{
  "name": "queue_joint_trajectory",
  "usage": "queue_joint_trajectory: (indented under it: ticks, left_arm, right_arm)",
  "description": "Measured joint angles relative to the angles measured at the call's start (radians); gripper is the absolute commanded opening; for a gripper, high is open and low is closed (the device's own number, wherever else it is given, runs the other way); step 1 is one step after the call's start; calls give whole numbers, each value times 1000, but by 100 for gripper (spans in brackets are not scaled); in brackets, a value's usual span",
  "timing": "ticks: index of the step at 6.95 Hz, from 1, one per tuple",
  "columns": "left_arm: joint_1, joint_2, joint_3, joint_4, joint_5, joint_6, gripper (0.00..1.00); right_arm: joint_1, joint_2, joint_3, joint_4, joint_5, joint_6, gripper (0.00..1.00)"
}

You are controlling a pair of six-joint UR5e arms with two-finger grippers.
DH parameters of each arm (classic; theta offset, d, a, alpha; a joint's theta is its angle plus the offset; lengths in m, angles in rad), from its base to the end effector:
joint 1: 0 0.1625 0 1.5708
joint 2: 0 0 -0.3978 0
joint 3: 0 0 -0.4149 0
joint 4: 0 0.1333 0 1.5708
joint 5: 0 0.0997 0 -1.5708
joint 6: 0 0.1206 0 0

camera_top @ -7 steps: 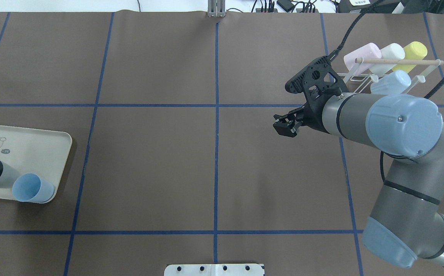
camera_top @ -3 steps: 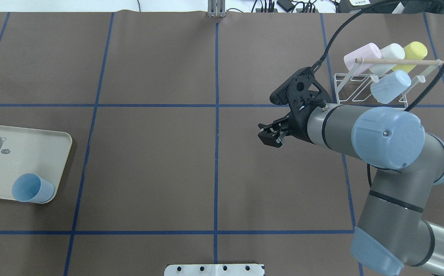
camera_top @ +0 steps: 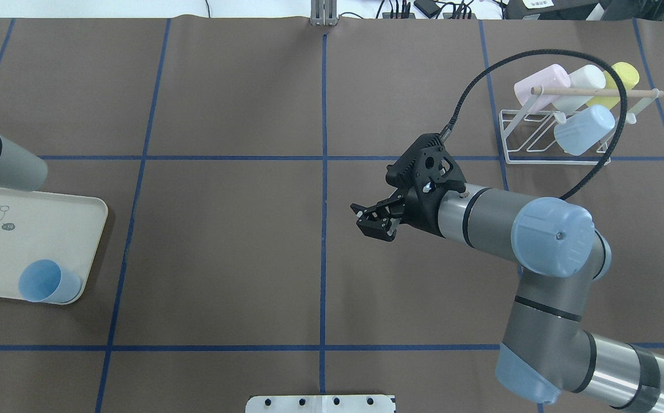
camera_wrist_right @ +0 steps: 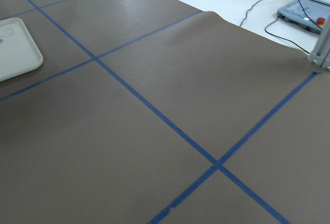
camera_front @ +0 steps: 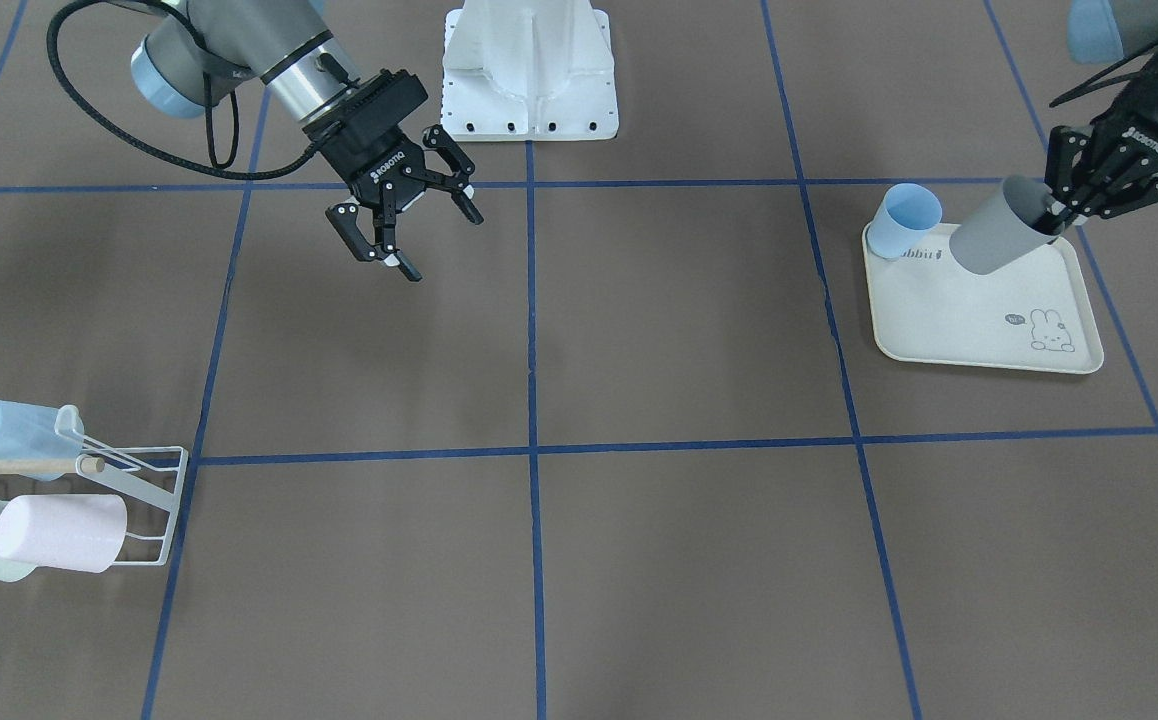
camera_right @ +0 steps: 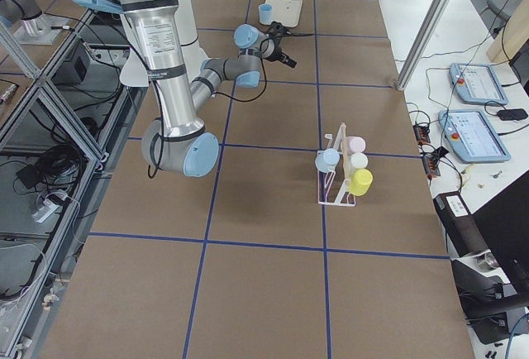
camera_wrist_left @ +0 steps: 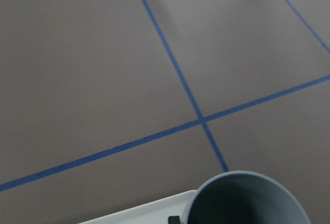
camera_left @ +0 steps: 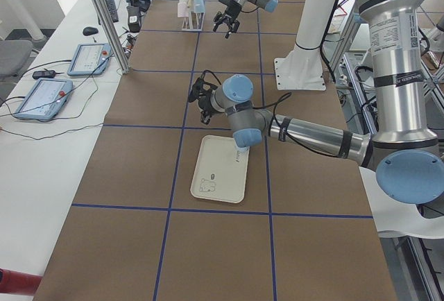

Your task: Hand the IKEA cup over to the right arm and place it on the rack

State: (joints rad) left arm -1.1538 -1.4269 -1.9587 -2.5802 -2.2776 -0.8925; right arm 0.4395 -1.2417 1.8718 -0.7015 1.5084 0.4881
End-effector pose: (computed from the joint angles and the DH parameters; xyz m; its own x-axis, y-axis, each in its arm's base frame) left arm 0.1376 -0.4463 0.3899 0.3779 0.3250 -0.8669 0.2675 0.8581 0.4383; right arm -0.4749 -0.3789 0.2036 0.4551 -0.7601 0.4638 -0.1685 0.4380 0.8831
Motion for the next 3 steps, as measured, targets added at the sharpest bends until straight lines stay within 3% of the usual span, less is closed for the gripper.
queue_joint_trajectory:
  ticks: [2,3]
  left_arm:
    - [57,-152,-30,10,-61,-232,0]
    - [119,-226,-32,10,-47,-331,0]
  right_arm:
    - [-30,6,-51,167,15,-94,99]
    - [-39,10,-57,211,32,-130,99]
